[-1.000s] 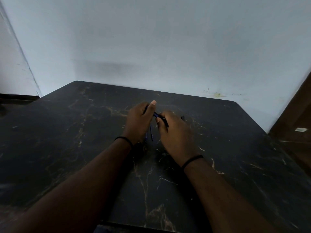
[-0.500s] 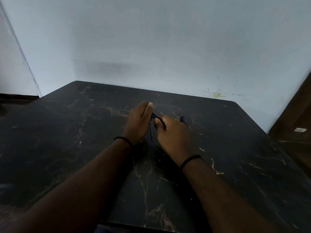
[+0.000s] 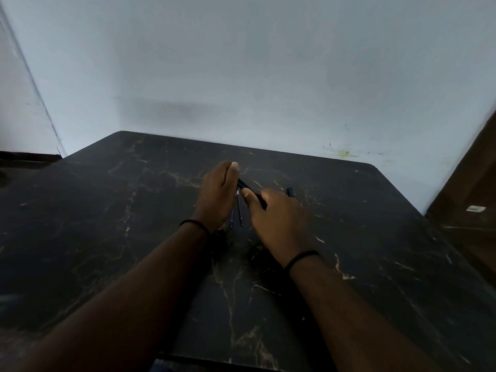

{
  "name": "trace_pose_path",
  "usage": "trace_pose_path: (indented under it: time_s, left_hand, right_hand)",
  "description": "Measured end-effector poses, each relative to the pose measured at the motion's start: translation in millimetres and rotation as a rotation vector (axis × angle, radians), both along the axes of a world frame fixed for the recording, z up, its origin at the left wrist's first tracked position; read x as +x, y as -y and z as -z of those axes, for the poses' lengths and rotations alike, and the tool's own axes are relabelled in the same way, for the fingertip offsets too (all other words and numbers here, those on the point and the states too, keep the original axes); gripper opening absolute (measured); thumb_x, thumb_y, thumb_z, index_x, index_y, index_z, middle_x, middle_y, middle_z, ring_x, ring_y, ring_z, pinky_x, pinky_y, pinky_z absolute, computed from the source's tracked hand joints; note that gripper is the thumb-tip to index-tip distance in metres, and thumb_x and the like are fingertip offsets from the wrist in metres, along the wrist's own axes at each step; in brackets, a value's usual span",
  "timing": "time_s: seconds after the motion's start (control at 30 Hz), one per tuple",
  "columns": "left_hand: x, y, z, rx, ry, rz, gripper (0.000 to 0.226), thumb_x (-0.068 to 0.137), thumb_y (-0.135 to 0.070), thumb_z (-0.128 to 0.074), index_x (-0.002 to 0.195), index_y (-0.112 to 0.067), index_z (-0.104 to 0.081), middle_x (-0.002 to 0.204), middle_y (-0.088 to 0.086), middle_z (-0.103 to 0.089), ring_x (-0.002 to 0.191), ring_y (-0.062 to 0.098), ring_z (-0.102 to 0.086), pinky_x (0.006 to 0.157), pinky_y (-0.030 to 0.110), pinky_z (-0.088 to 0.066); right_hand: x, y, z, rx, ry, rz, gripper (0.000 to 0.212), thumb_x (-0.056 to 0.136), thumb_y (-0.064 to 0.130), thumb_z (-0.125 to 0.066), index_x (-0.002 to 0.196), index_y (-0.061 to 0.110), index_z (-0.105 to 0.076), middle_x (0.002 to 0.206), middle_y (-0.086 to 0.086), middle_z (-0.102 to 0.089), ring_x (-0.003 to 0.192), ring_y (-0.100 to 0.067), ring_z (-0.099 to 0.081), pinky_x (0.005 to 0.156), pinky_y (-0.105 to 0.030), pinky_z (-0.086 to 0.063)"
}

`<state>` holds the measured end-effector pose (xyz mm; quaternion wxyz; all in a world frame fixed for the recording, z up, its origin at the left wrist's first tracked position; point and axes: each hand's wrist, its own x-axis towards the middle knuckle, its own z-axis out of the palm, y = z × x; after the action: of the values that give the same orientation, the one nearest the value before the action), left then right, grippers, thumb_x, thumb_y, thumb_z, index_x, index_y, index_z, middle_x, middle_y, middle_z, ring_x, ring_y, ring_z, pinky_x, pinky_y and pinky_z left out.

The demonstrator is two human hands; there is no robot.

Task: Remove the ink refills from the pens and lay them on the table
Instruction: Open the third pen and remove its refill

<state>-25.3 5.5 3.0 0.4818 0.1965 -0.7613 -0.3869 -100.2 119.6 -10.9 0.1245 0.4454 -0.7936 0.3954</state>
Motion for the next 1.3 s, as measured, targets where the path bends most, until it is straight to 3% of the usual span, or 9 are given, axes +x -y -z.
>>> trace_pose_path:
  time_s: [0.17, 0.3, 0.4, 0.53, 0.73, 0.83, 0.97, 1.3]
  left_hand:
    - [3.1, 10.8, -4.8, 0.237, -0.187, -0.118, 0.031, 0.107, -0.021, -0.032, 0.079, -0.018, -0.045, 0.073, 0.008, -0.052, 0.06, 0.013, -0.047, 0.054, 0.019, -0.04]
    - [8.0, 23.5, -7.5, 0.414, -0.282, -0.116, 0.025, 0.106, -0.016, -0.029, 0.09, -0.013, -0.047, 0.077, 0.013, -0.062, 0.054, 0.015, -0.049, 0.045, 0.018, -0.038]
    - [7.0, 23.3, -5.2, 0.472, -0.206, -0.042, 0.023, 0.105, -0.015, -0.036, 0.106, -0.006, -0.057, 0.062, 0.005, -0.051, 0.047, 0.012, -0.043, 0.044, 0.023, -0.036]
    - [3.5, 14.5, -4.0, 0.506, -0.14, 0.276, 0.033, 0.102, -0.032, -0.048, 0.112, -0.007, -0.067, 0.049, -0.002, -0.035, 0.044, 0.015, -0.029, 0.045, 0.025, -0.027]
    - [6.0, 9.0, -4.9, 0.518, -0.053, 0.59, 0.033, 0.1, -0.032, -0.051, 0.125, -0.016, -0.066, 0.044, -0.003, -0.032, 0.04, 0.011, -0.027, 0.045, 0.025, -0.025]
    - [6.8, 10.5, -4.8, 0.529, -0.041, 0.645, 0.033, 0.101, -0.03, -0.05, 0.126, -0.015, -0.066, 0.043, -0.004, -0.033, 0.038, 0.008, -0.027, 0.051, 0.025, -0.028]
    - [9.2, 13.3, -5.6, 0.57, -0.077, 0.691, 0.032, 0.102, -0.027, -0.048, 0.119, -0.01, -0.069, 0.042, -0.006, -0.035, 0.036, 0.006, -0.03, 0.052, 0.015, -0.046]
    - [9.2, 20.1, -1.7, 0.61, -0.035, 0.689, 0.037, 0.094, -0.038, -0.057, 0.115, -0.013, -0.072, 0.047, -0.005, -0.039, 0.039, 0.008, -0.03, 0.044, 0.02, -0.033]
  right_hand:
    - [-4.1, -2.6, 2.2, 0.022, -0.032, -0.019, 0.043, 0.098, 0.059, -0.039, 0.071, 0.027, -0.048, 0.055, 0.007, -0.047, 0.05, -0.007, -0.048, 0.049, -0.028, -0.032]
    - [-5.7, -1.8, 2.9, -0.056, -0.023, -0.045, 0.027, 0.103, 0.045, -0.039, 0.089, 0.025, -0.052, 0.064, 0.012, -0.046, 0.056, -0.004, -0.046, 0.052, -0.028, -0.032]
    - [-5.1, 1.7, 3.7, -0.182, 0.061, -0.06, 0.018, 0.103, 0.037, -0.044, 0.109, 0.022, -0.05, 0.079, 0.011, -0.055, 0.063, -0.004, -0.051, 0.052, -0.025, -0.04]
    - [-6.9, 5.8, 5.3, -0.228, 0.238, -0.115, 0.018, 0.103, 0.034, -0.045, 0.1, 0.021, -0.057, 0.078, 0.004, -0.064, 0.069, -0.014, -0.059, 0.064, -0.039, -0.051]
    - [-7.7, 7.4, 7.2, -0.211, 0.366, -0.234, 0.026, 0.104, 0.033, -0.042, 0.086, 0.026, -0.06, 0.059, 0.003, -0.061, 0.049, -0.001, -0.051, 0.055, -0.028, -0.036]
    - [-4.0, 9.3, 7.9, -0.193, 0.462, -0.284, 0.032, 0.105, 0.035, -0.04, 0.085, 0.019, -0.061, 0.058, 0.004, -0.062, 0.047, -0.002, -0.047, 0.056, -0.029, -0.038]
    - [-2.4, 10.7, 7.2, -0.233, 0.679, -0.418, 0.03, 0.106, 0.029, -0.04, 0.093, 0.014, -0.063, 0.058, 0.005, -0.06, 0.053, -0.014, -0.045, 0.052, -0.029, -0.034]
    - [-0.8, 6.5, 4.2, -0.198, 0.729, -0.486, 0.028, 0.107, 0.026, -0.04, 0.101, 0.008, -0.062, 0.063, 0.003, -0.06, 0.044, 0.0, -0.04, 0.044, -0.016, -0.032]
